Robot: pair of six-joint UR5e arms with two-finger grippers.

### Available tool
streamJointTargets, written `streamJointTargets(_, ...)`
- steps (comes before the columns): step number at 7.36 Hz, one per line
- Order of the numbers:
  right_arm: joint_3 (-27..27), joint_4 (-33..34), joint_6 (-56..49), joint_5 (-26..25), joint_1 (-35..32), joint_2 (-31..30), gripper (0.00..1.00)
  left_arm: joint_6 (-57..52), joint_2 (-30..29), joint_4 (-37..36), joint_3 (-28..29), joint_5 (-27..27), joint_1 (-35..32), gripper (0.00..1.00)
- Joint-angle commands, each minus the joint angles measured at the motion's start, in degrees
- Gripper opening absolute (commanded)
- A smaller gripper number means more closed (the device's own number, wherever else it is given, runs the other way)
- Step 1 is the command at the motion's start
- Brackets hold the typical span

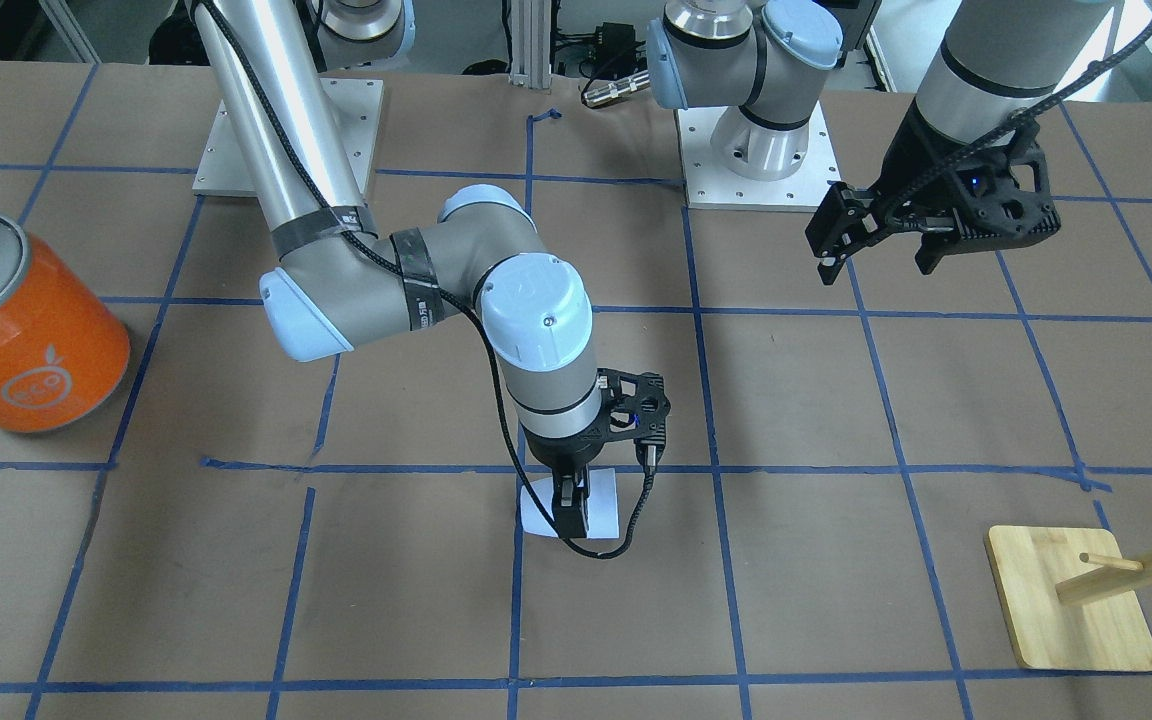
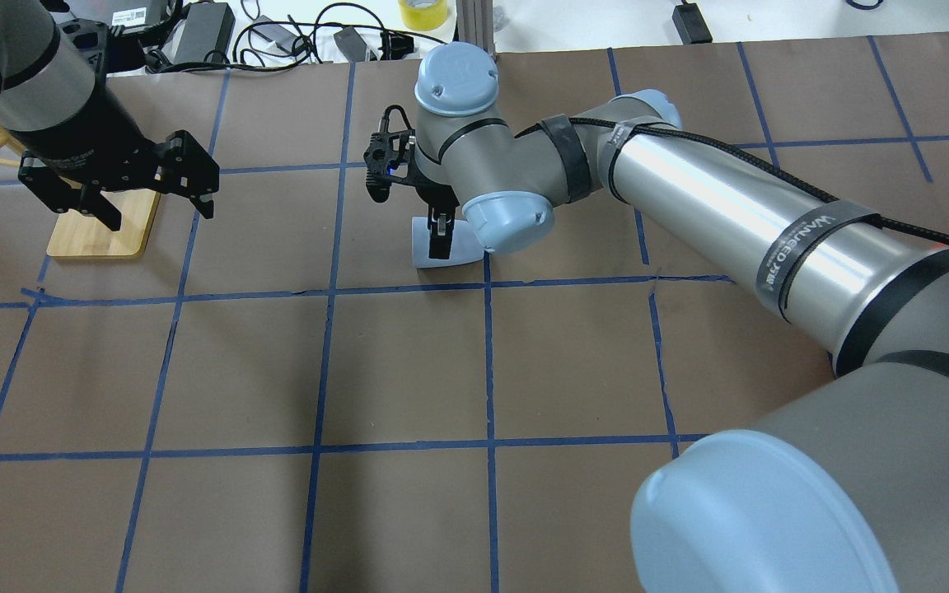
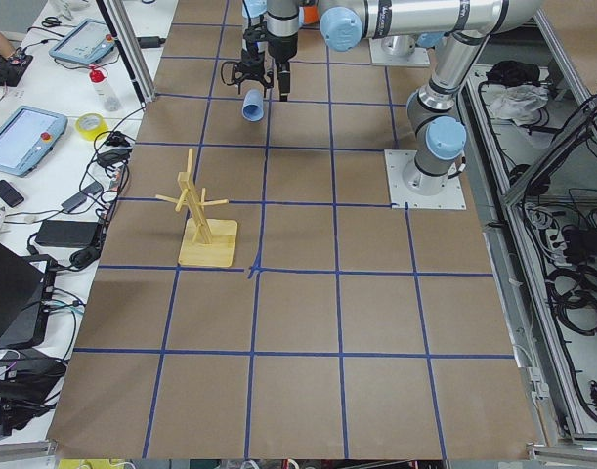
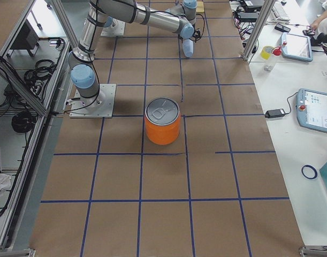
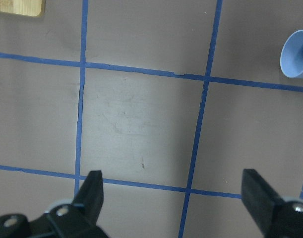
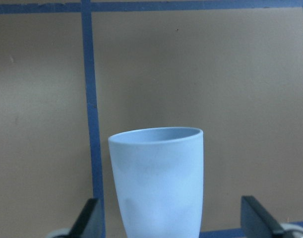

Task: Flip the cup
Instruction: 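Lower the cup and lay it on its side with the right gripper, then open the right gripper and raise it away from the lying cup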

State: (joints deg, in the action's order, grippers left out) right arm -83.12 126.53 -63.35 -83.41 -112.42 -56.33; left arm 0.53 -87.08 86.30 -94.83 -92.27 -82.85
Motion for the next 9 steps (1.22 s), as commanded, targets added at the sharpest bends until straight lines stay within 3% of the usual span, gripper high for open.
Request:
streamJointTargets(1, -0.11, -3.47, 4.77, 0.0, 4.81, -3.85, 1.0, 0.43, -0.54, -0.51, 0.0, 0.59, 0.06, 1.0)
streamJointTargets(2, -0.2, -12.01, 11.17, 0.18, 7.45, -8.75, 1.0, 0.78, -0.98, -0.95, 0.17, 0.77, 0.06, 1.0)
streamJointTargets(4, -0.11, -33.34, 20.43, -0.87, 11.5, -21.04, 1.0, 0.78, -2.38, -1.22, -0.09, 6.45, 0.14, 1.0)
streamJointTargets(5, -0.03, -38.94, 22.29, -1.22, 13.6, -27.54, 1.0, 0.96, -5.35, -3.83, -0.7, 7.27, 0.06, 1.0)
streamJointTargets(7, -0.2, -39.17, 34.72, -1.23, 18.88, -34.0, 1.0, 2.63, -11.59, -16.89, -3.59, 11.55, -1.6, 1.0)
streamJointTargets(9, -0.2, -36.03, 45.36, -1.23, 22.65, -33.93, 1.0, 3.94, -18.27, -25.27, -4.31, 16.41, -3.53, 1.0)
